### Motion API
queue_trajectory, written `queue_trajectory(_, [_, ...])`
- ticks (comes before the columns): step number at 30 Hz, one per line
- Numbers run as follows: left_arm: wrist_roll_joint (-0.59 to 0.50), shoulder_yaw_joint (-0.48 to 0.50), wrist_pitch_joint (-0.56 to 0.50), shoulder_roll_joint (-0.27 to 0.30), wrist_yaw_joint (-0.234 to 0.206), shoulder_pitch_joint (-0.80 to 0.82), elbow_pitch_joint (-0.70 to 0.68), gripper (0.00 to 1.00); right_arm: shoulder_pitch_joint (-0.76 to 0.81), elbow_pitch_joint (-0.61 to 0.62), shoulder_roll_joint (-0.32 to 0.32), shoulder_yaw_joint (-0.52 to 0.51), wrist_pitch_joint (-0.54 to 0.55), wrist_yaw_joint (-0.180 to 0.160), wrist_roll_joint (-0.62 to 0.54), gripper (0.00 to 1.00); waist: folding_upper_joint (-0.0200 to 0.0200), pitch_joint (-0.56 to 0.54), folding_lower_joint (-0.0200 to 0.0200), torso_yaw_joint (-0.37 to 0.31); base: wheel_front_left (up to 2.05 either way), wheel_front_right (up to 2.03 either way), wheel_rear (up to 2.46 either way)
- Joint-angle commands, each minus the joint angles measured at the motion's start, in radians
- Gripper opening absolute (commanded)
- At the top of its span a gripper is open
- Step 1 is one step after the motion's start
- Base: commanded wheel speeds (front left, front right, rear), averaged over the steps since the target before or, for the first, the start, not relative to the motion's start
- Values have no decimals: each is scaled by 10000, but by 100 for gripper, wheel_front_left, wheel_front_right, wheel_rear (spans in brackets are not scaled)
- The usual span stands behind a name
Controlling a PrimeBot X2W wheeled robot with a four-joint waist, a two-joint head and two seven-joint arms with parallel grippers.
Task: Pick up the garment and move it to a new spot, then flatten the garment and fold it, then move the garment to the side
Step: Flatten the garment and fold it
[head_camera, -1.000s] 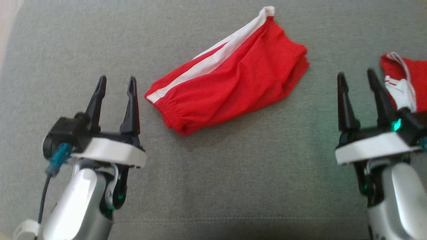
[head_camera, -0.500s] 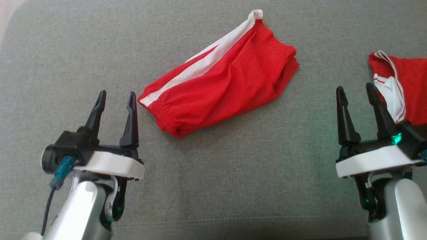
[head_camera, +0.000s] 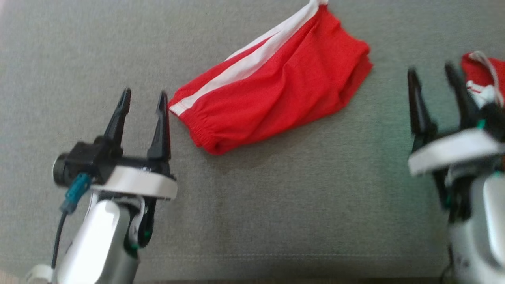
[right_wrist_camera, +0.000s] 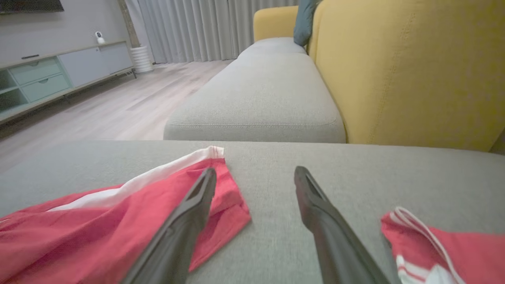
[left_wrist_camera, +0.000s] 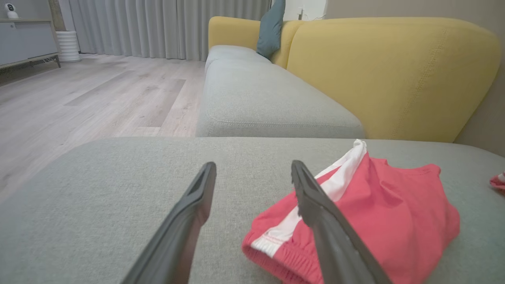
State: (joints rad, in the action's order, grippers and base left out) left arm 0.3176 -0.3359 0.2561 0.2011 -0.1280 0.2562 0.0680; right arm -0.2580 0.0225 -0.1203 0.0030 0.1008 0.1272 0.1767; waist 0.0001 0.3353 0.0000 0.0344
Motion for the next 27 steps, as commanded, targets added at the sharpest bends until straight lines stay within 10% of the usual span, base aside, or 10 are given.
queue_trajectory(1, [-101,429,56,54,49,505,-365,100,-610,221,-188,314,196,35,18,100,-1,396,0,293,0,0,0])
queue_trajectory(19, [-780,776,57,-825,877,1199,-36,100,-3256,-3100,-505,471,4004,35,183,100,-1,1242,0,1011,0,0,0])
queue_trajectory(20, [-814,817,57,-846,904,1192,-29,100,-3237,-3067,-463,491,4104,35,210,92,-1,1232,0,992,0,0,0])
queue_trajectory(21, [-845,855,57,-868,934,1185,-19,100,-3202,-3054,-416,498,4221,35,246,47,-1,1218,0,973,0,0,0])
queue_trajectory(23, [-915,911,57,-913,979,1159,3,100,-3133,-3013,-273,469,4391,35,407,0,-1,1188,0,929,0,0,0])
queue_trajectory(27, [-983,1013,57,-968,1053,1089,49,100,-2897,-2885,-109,377,4353,35,520,0,-1,1054,0,857,0,0,0])
